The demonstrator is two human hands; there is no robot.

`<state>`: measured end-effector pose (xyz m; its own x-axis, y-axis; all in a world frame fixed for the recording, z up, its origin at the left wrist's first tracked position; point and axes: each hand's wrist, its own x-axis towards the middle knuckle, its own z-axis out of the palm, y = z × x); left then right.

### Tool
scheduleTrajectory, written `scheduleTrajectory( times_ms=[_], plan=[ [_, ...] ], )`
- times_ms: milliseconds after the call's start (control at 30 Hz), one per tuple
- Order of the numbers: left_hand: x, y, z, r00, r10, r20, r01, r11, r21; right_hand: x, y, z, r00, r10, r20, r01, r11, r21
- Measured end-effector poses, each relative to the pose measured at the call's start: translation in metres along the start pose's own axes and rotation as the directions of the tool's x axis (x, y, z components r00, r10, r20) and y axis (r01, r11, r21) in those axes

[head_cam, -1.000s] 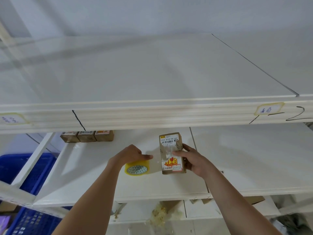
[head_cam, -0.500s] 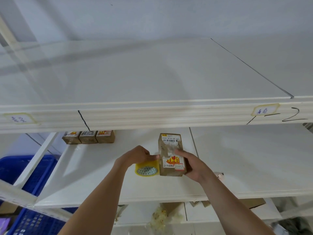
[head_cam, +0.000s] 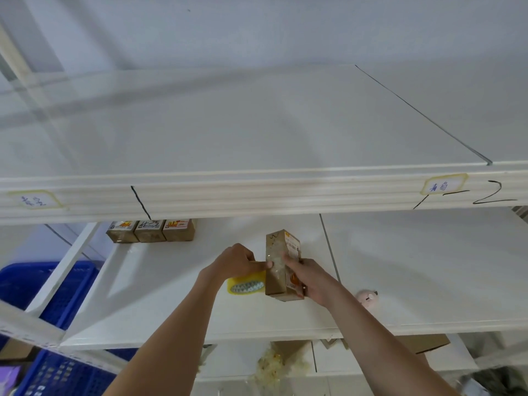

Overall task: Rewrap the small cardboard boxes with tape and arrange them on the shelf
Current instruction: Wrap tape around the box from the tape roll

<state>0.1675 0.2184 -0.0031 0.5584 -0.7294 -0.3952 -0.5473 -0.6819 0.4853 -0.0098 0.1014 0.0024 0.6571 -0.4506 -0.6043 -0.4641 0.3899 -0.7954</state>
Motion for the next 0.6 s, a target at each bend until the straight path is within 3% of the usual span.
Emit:
scheduleTrajectory(
  times_ms=[133,367,600],
  plan=[
    [0.000,0.001,0.003,1.000,0.009,0.023,-0.011,0.998,0.058,0.002,0.000,0.003,0.999,0.003,-0.032,-0.007,0.990,-0.144],
    [-0.007,-0.013,-0.011,0.995,0.033,0.091,-0.006,0.960,-0.281,0.005,0.002,-0.021,0.997,0.029,-0.076,-0.034,0.997,-0.067],
    [-0.005,-0.013,-0.015,0.996,0.030,0.085,0.000,0.943,-0.334,0.005,-0.001,-0.034,0.999,-0.012,-0.043,0.009,0.998,-0.066]
  ],
)
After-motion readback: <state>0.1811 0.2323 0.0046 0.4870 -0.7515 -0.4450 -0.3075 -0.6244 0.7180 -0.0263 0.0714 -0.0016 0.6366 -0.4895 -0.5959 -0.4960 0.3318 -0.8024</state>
